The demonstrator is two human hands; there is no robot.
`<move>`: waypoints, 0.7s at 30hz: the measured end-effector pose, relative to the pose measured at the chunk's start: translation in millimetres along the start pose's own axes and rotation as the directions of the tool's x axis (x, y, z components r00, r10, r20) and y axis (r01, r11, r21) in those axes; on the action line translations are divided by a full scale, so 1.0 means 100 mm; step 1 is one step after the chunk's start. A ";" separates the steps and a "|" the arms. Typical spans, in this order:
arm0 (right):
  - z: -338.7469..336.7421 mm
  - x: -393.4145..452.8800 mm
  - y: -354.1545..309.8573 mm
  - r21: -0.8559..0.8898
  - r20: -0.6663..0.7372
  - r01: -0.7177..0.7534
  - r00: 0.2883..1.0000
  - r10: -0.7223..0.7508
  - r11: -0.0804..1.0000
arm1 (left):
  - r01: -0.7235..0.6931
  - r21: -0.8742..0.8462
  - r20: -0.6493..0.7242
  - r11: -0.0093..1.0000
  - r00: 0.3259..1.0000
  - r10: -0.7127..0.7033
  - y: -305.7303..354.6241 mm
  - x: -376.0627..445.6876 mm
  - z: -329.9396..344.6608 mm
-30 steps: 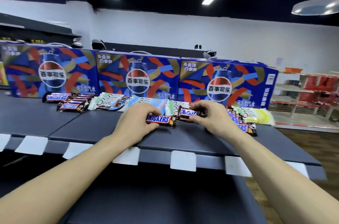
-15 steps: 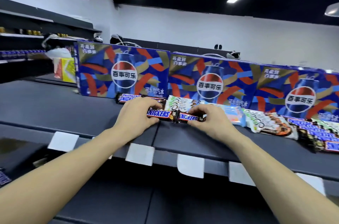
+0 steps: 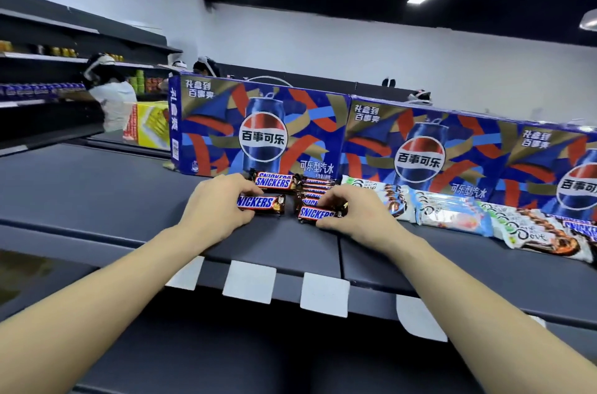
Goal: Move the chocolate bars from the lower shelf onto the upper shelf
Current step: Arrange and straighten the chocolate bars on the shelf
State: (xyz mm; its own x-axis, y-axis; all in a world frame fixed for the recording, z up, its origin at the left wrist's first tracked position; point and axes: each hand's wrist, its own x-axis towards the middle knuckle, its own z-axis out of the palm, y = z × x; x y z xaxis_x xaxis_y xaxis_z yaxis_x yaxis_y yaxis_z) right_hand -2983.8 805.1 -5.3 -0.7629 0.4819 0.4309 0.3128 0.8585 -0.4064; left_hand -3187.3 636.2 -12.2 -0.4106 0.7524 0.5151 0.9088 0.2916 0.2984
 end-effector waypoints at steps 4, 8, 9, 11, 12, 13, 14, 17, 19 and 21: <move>0.08 0.06 0.03 -0.048 -0.053 0.016 0.998 -0.019 0.999 | -0.039 0.051 0.024 0.998 0.999 0.038 -0.06 0.16 0.05; 0.12 0.08 0.04 -0.092 -0.073 0.028 0.997 -0.035 0.995 | -0.074 0.107 0.057 0.991 0.996 0.068 -0.05 0.36 0.14; 0.12 0.08 0.04 -0.097 -0.074 0.027 0.997 -0.034 0.995 | -0.082 0.123 0.064 0.989 0.995 0.075 -0.04 0.41 0.16; 0.12 0.08 0.06 -0.104 -0.078 0.031 0.996 -0.040 0.994 | -0.091 0.132 0.069 0.987 0.994 0.082 -0.03 0.48 0.20; 0.11 0.07 0.06 -0.106 -0.081 0.033 0.996 -0.042 0.994 | -0.089 0.126 0.066 0.988 0.995 0.081 -0.02 0.51 0.22; 0.10 0.06 0.06 -0.102 -0.087 0.031 0.995 -0.040 0.994 | -0.089 0.120 0.062 0.989 0.995 0.082 -0.02 0.54 0.23; 0.08 0.05 0.06 -0.098 -0.093 0.028 0.995 -0.037 0.995 | -0.092 0.112 0.060 0.989 0.995 0.085 -0.02 0.57 0.25; 0.05 0.00 0.05 -0.090 -0.118 0.016 0.993 -0.027 0.996 | -0.093 0.068 0.080 0.993 0.993 0.088 -0.06 0.65 0.28; 0.05 -0.03 0.01 -0.090 -0.135 0.017 0.990 -0.029 0.996 | -0.088 0.024 0.089 0.996 0.992 0.086 -0.09 0.68 0.30; 0.05 -0.05 -0.03 -0.090 -0.154 0.022 0.987 -0.036 0.996 | -0.094 0.009 0.086 0.995 0.992 0.093 -0.10 0.69 0.30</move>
State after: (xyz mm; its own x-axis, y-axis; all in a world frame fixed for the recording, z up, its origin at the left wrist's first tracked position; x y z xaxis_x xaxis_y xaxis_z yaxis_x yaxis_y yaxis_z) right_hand -2983.7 799.1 -10.0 -0.6773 0.4719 0.5644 0.3453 0.8813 -0.3225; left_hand -3222.5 702.7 -4.0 -0.3161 0.8241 0.4700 0.9441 0.2245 0.2412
